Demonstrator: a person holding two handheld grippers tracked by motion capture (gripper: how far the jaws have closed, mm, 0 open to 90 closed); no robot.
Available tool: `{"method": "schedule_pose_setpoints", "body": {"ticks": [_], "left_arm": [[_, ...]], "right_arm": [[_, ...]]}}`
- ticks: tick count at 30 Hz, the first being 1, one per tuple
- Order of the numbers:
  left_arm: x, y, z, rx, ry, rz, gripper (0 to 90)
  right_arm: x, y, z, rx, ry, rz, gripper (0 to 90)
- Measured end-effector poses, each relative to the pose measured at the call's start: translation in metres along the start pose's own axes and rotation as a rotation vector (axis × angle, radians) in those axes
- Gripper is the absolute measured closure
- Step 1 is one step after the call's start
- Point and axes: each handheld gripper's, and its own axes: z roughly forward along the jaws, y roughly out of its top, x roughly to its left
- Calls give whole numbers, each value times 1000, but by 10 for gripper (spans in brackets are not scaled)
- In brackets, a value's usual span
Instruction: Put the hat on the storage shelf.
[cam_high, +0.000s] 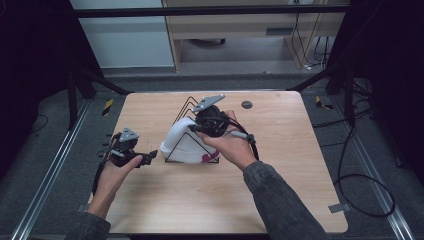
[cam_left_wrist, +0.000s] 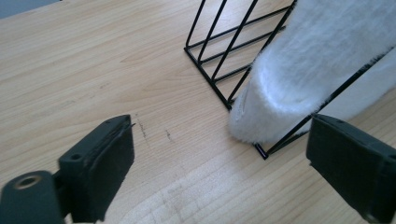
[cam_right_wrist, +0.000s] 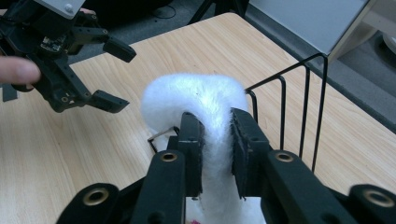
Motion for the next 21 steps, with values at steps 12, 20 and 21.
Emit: {"method": "schedule_pose_setpoints", "body": {"ticks": [12,20,21], "left_arm": [[1,-6,-1,30,-15,-34,47],[1,-9,-1,13,-12,-57,40],[1,-9,-2,8,-11,-59,40]], "right_arm": [[-1,-11,-17,-10,-7,19,707],[-4,-26,-29,-6,-17,36,689],[-5,-28,-30,-10,-17,41,687]]}}
